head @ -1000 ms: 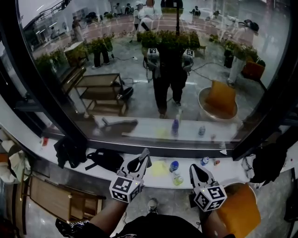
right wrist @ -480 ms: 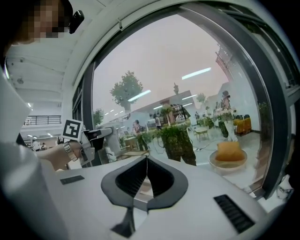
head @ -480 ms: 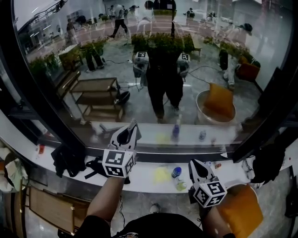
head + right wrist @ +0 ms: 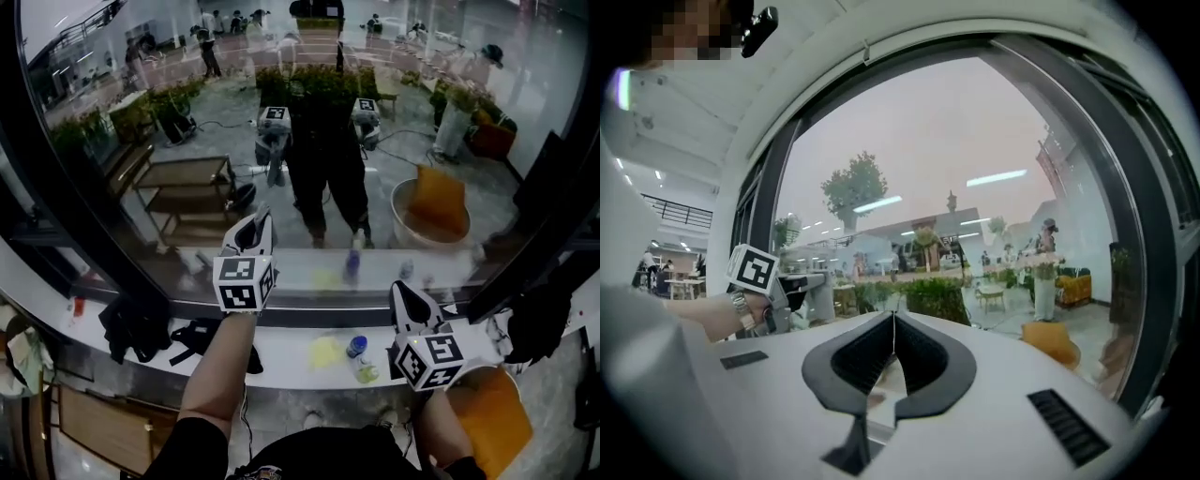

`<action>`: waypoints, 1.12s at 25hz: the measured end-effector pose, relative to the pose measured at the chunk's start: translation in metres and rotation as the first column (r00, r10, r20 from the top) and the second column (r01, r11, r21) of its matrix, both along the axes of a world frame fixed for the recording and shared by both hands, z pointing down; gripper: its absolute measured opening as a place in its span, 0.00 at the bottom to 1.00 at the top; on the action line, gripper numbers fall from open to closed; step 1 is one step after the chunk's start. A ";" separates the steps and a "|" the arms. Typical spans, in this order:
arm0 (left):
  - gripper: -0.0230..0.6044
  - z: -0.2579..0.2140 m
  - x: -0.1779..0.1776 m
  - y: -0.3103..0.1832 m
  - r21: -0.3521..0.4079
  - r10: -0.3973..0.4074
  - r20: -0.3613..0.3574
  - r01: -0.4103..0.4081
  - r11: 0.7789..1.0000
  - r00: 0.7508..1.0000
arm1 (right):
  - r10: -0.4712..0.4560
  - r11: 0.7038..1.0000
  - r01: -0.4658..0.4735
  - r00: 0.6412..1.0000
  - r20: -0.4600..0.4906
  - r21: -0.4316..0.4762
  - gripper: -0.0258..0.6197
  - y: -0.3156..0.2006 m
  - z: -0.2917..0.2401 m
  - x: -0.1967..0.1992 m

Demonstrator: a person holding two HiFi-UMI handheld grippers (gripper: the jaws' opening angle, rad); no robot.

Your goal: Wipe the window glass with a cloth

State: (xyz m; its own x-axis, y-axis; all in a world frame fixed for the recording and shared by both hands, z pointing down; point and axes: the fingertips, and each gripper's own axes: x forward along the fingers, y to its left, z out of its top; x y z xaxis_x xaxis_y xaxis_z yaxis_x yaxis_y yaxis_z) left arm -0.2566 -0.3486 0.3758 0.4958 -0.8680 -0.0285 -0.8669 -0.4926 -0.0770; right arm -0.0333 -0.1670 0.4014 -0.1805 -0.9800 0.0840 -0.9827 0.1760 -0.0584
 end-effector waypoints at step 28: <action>0.09 0.010 0.061 -0.079 -0.065 -0.140 -0.020 0.138 0.988 0.990 | -0.007 0.999 0.007 1.000 0.006 0.047 0.09 -0.075 -0.040 0.078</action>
State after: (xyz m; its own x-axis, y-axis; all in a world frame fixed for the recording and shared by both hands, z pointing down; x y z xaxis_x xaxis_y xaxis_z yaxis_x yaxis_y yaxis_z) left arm -0.1953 -0.4275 0.3853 0.3701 -0.9288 0.0180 -0.9285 -0.3704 -0.0274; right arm 0.0448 -0.2424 0.3617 -0.1875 -0.9816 0.0371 -0.9811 0.1853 -0.0560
